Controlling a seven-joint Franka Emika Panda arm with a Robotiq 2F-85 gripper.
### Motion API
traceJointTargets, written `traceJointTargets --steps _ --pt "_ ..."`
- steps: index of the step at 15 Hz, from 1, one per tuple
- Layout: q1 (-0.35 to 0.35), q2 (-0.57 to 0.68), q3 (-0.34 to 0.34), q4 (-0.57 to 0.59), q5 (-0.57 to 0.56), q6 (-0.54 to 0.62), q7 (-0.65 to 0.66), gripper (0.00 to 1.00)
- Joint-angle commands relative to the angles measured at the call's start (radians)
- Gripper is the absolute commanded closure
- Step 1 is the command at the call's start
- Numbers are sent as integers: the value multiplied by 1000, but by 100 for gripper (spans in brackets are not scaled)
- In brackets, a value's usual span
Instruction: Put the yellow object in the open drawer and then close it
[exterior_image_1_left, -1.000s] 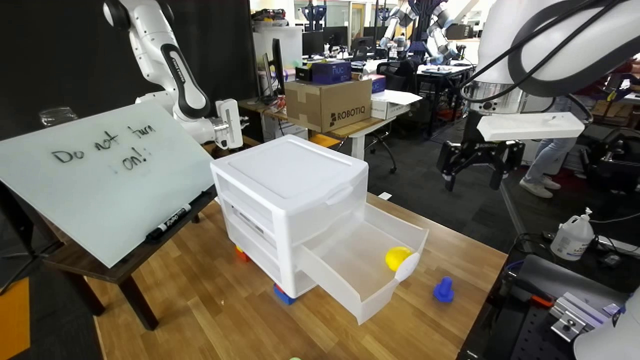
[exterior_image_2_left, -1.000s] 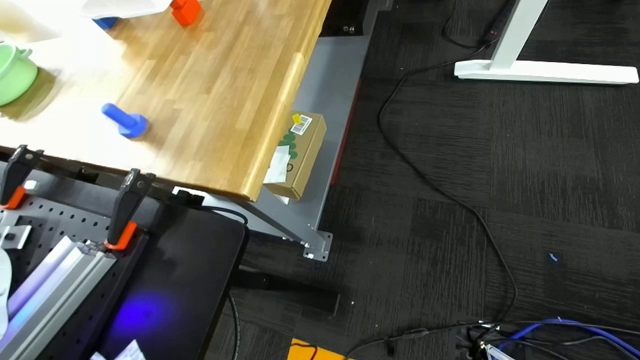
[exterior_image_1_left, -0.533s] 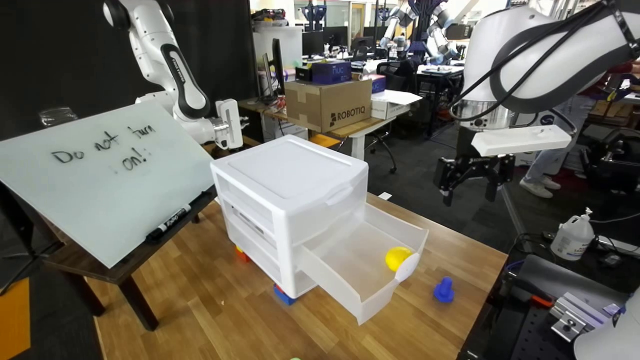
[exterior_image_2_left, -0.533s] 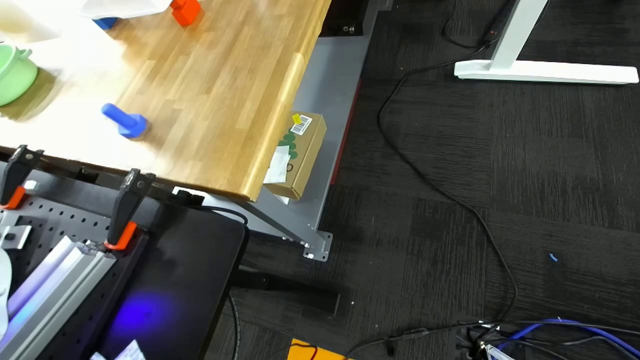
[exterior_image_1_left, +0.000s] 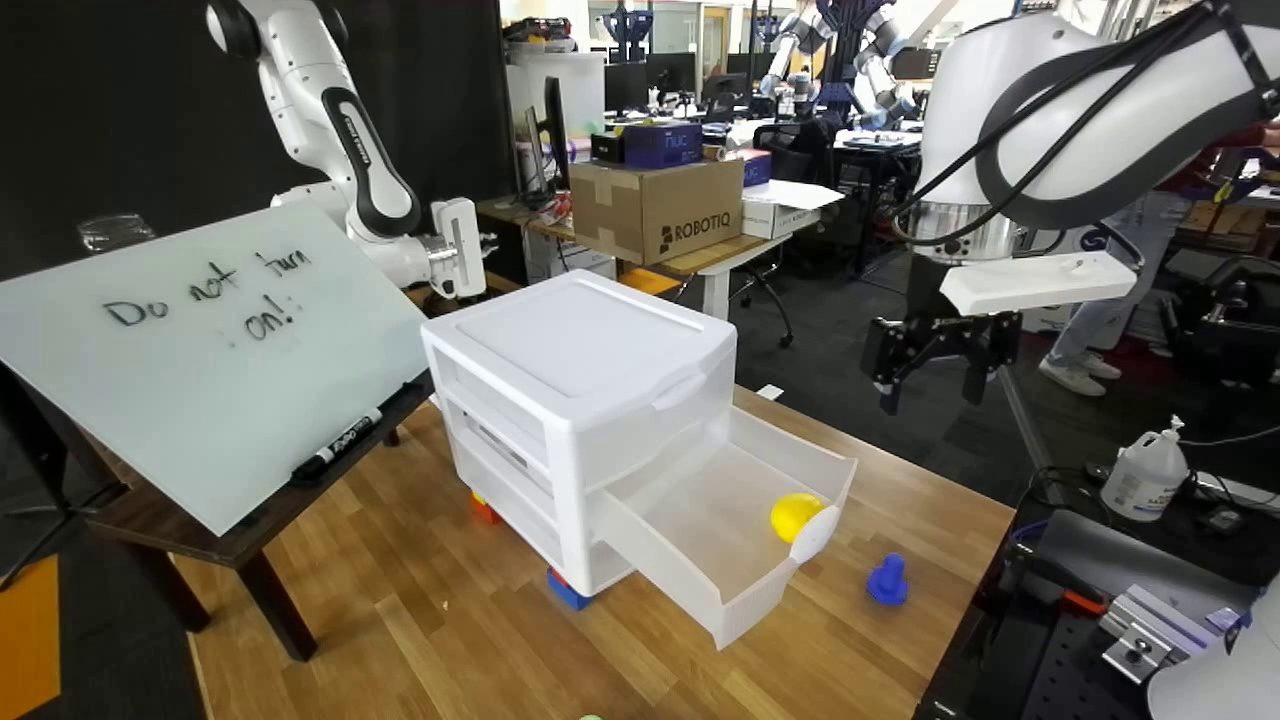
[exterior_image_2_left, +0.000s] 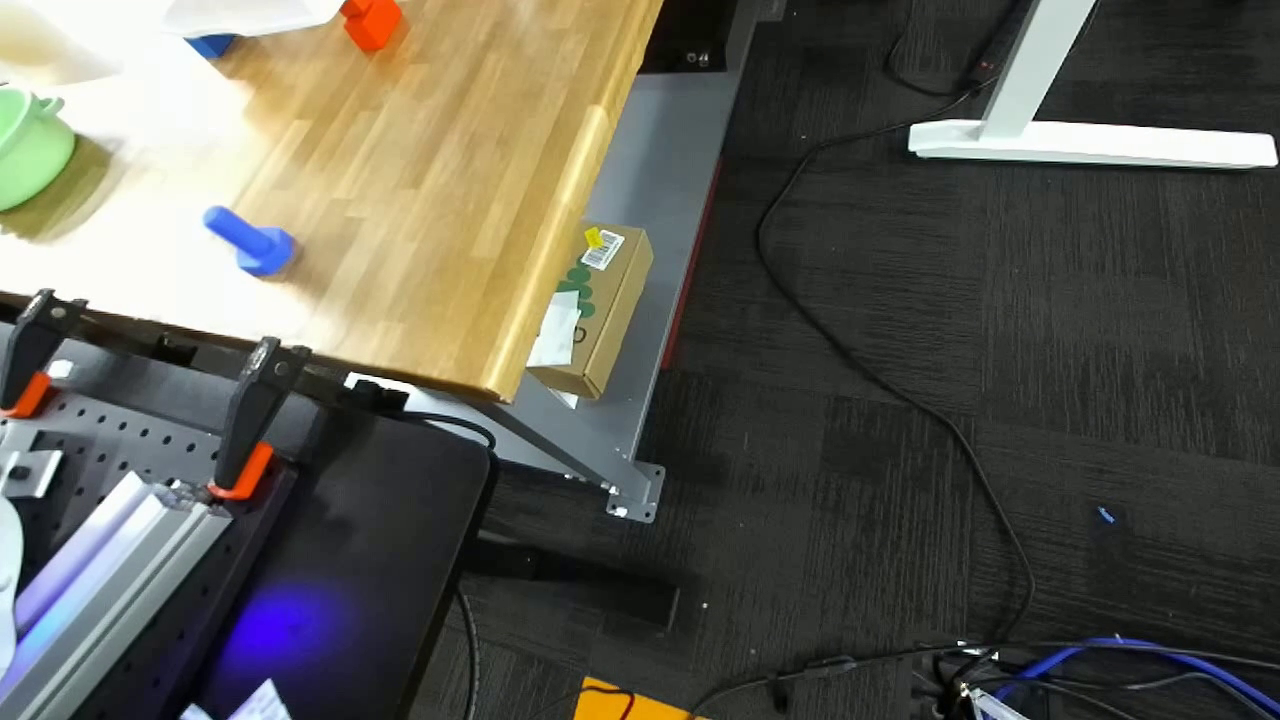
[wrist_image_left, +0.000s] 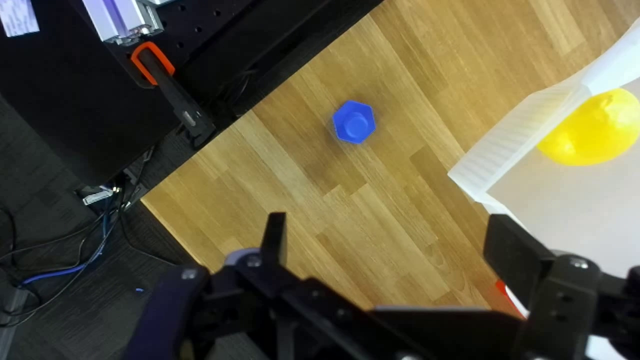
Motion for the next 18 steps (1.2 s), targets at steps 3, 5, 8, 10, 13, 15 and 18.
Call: traceJointTargets --steps 3,5,8,10,13,15,18 --pt "-9 68 -29 13 12 4 -35 0" --pt "-16 119 -49 17 12 9 -45 0" --pt "-18 220 -86 34 16 9 -81 0" --pt "-10 300 -103 57 20 9 -104 0" --pt "11 412 -115 84 35 4 -154 0" --pt "24 471 -114 98 42 -4 -186 0" --pt "32 473 -112 79 22 9 -161 0"
